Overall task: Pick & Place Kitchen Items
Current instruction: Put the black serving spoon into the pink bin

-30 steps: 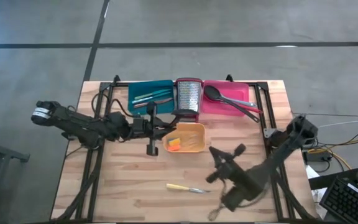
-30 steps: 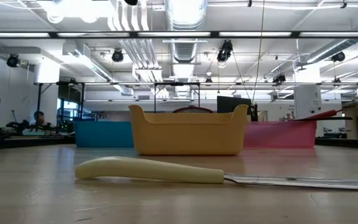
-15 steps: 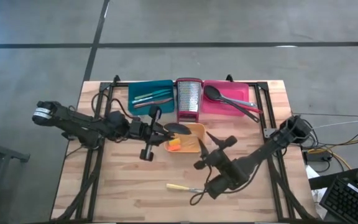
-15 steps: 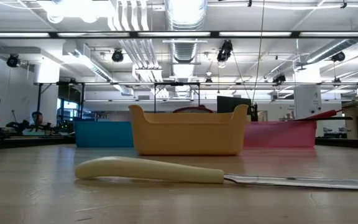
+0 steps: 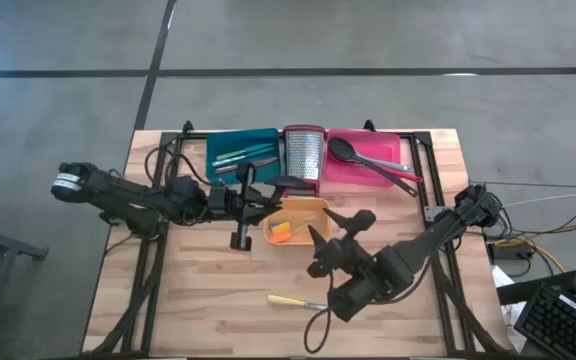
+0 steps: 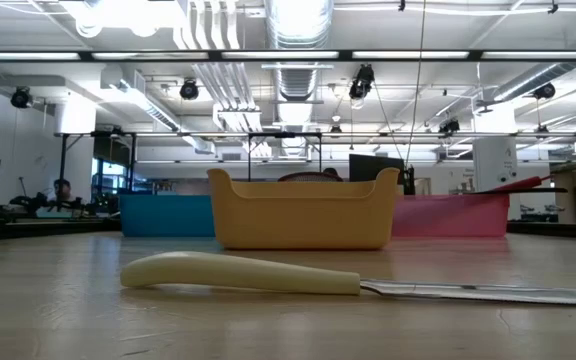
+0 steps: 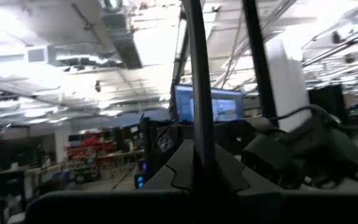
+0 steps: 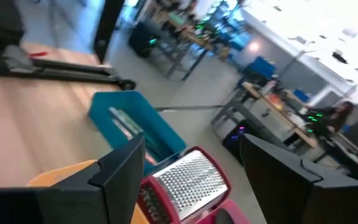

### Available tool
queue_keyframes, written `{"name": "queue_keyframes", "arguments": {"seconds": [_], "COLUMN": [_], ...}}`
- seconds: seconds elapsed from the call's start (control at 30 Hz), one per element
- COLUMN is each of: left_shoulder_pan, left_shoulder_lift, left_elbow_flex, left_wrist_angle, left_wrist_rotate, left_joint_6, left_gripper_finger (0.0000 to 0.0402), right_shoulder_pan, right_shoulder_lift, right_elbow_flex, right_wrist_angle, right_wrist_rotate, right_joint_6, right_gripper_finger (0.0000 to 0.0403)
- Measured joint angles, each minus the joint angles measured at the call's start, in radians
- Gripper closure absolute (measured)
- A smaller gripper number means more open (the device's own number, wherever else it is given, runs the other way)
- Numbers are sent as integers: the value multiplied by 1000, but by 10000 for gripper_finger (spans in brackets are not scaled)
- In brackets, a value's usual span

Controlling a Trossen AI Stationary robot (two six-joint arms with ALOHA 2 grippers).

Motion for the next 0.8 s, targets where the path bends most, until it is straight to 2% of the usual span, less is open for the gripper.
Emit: {"name": "queue_keyframes", "arguments": {"seconds": [0.23,0.43,0.67,0.73,0.8], "left_shoulder_pan": [-1,0,0,0,0], "left_shoulder_lift": [-32,-43,-84,-97,-111], "left_elbow_flex": [49,77,84,84,84], "left_wrist_angle": [-52,-79,-77,-76,-76], "left_wrist_rotate": [124,196,211,211,211], "left_joint_6": [-15,-54,-50,-46,-46], "left_gripper_finger": [380,380,380,380,380], "right_shoulder_pan": [-1,-39,-105,-128,-153], "right_shoulder_lift": [0,0,-2,-2,-2], "right_elbow_flex": [158,266,268,242,212], "right_wrist_angle": [27,143,302,396,494], "right_wrist_rotate": [-196,-418,-420,-459,-541], "right_joint_6": [-207,-449,-633,-708,-775], "right_gripper_finger": [167,180,190,193,196]}}
